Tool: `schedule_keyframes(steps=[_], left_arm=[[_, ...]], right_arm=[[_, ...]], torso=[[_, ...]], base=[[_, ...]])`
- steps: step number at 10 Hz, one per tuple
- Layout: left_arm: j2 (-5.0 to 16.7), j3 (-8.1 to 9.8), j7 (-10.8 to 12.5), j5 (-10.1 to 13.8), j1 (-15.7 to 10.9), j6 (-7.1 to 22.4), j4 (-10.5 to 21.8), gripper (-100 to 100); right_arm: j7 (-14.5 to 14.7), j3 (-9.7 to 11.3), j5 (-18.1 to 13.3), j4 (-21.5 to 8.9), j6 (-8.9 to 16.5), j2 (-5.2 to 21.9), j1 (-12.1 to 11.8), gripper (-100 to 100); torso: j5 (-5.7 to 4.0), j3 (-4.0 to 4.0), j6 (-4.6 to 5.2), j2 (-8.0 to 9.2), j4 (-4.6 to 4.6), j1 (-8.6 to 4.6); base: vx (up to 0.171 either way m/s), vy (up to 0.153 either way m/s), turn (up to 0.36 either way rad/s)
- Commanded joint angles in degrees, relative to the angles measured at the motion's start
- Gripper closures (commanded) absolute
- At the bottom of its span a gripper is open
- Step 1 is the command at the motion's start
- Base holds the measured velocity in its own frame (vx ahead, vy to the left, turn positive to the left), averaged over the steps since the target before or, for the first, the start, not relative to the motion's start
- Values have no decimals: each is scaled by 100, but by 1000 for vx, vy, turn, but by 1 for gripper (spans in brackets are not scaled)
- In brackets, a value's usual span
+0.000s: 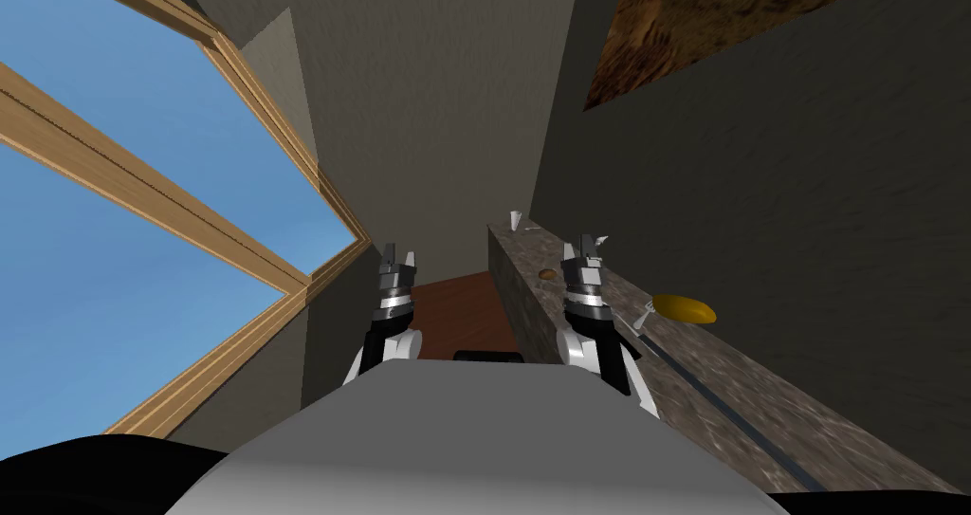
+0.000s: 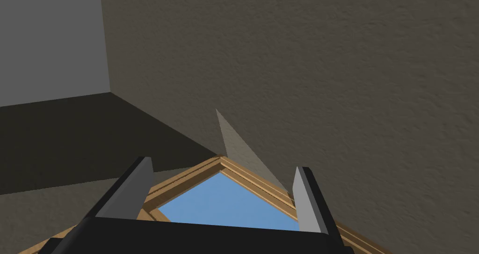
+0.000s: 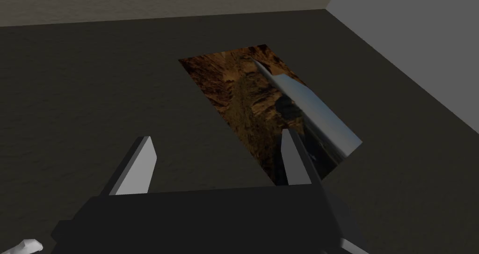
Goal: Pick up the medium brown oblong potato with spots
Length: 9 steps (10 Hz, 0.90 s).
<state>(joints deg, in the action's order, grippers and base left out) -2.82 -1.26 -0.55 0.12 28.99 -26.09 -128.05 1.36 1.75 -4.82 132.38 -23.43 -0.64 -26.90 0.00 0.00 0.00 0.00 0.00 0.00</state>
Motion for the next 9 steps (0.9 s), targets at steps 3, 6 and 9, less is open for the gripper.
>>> schedule_keyframes(steps=[3,6,9], left_arm=[[0,0,0,0,0,0,0,0],[0,0,0,0,0,0,0,0],[0,0,0,0,0,0,0,0]], right_arm=[[92,-34,-248,-224,21,588,51,-100],[183,-63,-507,-452,42,1050,100,-100],[293,-102,-837,-733,69,1503,162,-100]], torso=[[2,4,0,8,2,12],[2,7,0,12,3,10],[2,6,0,11,3,7]], base=[[-23,36,29],[-31,31,22],[-33,26,30]])
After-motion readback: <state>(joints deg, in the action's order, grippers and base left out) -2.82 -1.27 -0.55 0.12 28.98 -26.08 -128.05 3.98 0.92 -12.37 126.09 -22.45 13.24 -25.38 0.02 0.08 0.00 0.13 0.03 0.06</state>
